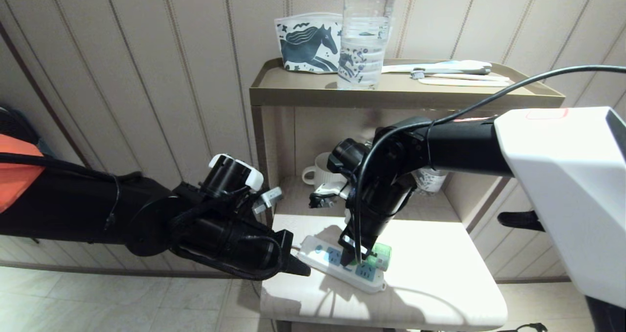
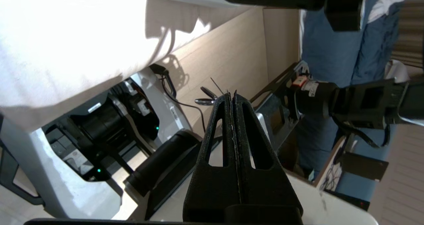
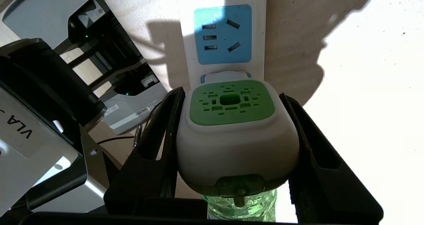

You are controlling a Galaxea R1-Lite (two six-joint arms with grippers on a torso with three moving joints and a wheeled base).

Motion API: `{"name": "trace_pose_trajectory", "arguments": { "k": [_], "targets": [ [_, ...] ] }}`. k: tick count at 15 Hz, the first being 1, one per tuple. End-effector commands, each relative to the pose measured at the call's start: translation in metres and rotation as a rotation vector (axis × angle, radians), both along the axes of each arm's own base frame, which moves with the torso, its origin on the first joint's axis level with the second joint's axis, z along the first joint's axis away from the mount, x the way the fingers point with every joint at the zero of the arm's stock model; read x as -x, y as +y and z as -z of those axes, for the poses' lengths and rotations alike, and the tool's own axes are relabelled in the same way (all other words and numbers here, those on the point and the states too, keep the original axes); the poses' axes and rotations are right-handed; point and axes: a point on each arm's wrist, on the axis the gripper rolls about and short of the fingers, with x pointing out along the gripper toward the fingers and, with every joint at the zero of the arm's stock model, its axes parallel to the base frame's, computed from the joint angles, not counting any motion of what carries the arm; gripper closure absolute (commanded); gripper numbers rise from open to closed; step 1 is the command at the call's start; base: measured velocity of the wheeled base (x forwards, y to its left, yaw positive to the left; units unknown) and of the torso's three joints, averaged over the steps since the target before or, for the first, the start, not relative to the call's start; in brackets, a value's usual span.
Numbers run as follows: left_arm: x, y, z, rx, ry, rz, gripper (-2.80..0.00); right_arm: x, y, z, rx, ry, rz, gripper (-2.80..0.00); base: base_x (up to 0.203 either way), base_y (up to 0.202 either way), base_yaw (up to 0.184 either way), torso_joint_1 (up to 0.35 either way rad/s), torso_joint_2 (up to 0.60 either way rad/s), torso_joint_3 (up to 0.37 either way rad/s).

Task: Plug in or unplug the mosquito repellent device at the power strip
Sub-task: Hold the socket with your left hand and unplug it with your right hand

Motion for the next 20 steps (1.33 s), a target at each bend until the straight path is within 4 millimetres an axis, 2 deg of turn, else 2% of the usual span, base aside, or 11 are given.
{"name": "trace_pose_trajectory", "arguments": {
  "k": [1,6,8,14,16,20],
  "targets": [
    [-0.002,-0.01,0.002,-0.013,0.004,-0.006,0.0,0.001,-0.001,0.0,0.004,0.005,-0.001,0.0,0.0,0.0,0.0,0.0,0.0,0.0],
    [-0.013,-0.022,0.021,-0.071,0.031,-0.06,0.0,0.004,-0.004,-0.012,-0.012,-0.017,0.006,0.0,0.0,0.0,0.0,0.0,0.0,0.0],
    [-0.013,-0.027,0.022,-0.074,0.026,-0.078,0.0,0.004,-0.004,-0.014,-0.017,-0.022,0.007,0.0,0.0,0.0,0.0,0.0,0.0,0.0],
    [-0.004,-0.057,0.012,-0.049,0.006,-0.072,0.0,0.003,-0.003,-0.012,-0.021,-0.025,0.01,0.0,0.0,0.0,0.0,0.0,0.0,0.0],
    [0.0,-0.063,0.015,-0.055,0.014,-0.057,0.0,0.003,-0.003,-0.011,-0.019,-0.023,0.01,0.0,0.0,0.0,0.0,0.0,0.0,0.0],
    [-0.008,-0.069,0.028,-0.113,-0.006,-0.12,0.0,0.004,-0.004,-0.008,-0.014,-0.016,0.012,0.0,0.0,0.0,0.0,0.0,0.0,0.0]
  ]
}}
